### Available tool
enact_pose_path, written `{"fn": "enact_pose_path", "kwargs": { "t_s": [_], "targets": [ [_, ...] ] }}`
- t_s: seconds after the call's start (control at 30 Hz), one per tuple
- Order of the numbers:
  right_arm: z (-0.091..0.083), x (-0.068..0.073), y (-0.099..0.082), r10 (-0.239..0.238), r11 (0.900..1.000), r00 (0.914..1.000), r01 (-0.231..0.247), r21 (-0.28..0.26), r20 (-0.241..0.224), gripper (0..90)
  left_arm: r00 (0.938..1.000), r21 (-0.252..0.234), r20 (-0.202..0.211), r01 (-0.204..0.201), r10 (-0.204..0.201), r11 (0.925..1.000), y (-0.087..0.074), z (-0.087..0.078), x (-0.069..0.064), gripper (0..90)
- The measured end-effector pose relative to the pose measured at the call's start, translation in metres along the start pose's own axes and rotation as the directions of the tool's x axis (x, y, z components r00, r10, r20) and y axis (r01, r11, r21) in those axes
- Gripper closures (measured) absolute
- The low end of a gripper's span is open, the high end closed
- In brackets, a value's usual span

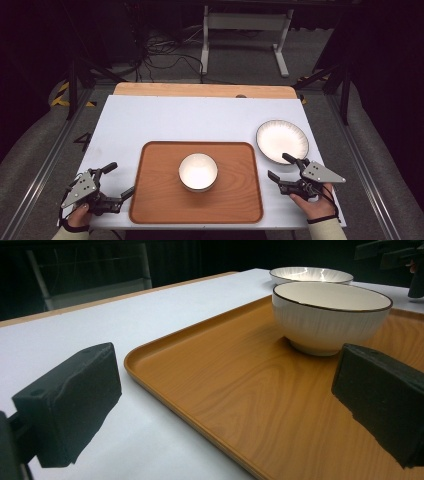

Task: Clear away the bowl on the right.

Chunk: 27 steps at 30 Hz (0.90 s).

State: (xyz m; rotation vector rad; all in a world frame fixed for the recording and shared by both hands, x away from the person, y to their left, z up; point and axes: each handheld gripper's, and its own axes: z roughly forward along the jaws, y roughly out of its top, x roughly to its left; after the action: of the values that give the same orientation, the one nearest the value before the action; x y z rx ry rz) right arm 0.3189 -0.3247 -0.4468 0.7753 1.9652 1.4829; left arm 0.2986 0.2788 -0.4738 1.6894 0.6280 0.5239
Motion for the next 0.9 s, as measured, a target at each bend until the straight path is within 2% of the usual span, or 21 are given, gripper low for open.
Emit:
{"fn": "enact_pose_path", "kwargs": {
  "t_s": [0.2,0.4,0.6,0.73,0.8,0.9],
  "targets": [
    [-0.001,0.002,-0.009,0.026,0.9995,0.9996,-0.026,-0.015,-0.004,19.0,1.0000,-0.001,0.000,-0.003,0.003,1.0000,0.000,0.000,0.000,0.3],
    [-0.005,0.001,-0.011,0.045,0.9975,0.9989,-0.045,-0.054,0.009,16.6,1.0000,0.000,0.000,-0.004,0.004,1.0000,0.000,0.000,0.000,0.3],
    [-0.006,0.002,-0.012,0.035,0.9967,0.9993,-0.034,-0.073,0.011,11.1,1.0000,0.006,0.001,-0.006,0.006,1.0000,0.000,0.000,0.000,0.3],
    [-0.008,0.000,-0.014,0.043,0.9945,0.9991,-0.043,-0.096,-0.009,1.5,1.0000,0.005,-0.001,-0.008,0.008,1.0000,0.000,0.000,0.000,0.3],
    [-0.009,-0.003,-0.014,0.059,0.9920,0.9971,-0.064,-0.108,-0.048,1.4,1.0000,0.005,-0.002,-0.009,0.009,0.9999,0.000,0.000,0.000,0.3],
    [-0.010,-0.004,-0.015,0.077,0.9904,0.9962,-0.082,-0.112,-0.040,0.0,1.0000,0.005,-0.001,-0.009,0.009,0.9999,0.000,0.000,0.000,0.3]
  ]
}}
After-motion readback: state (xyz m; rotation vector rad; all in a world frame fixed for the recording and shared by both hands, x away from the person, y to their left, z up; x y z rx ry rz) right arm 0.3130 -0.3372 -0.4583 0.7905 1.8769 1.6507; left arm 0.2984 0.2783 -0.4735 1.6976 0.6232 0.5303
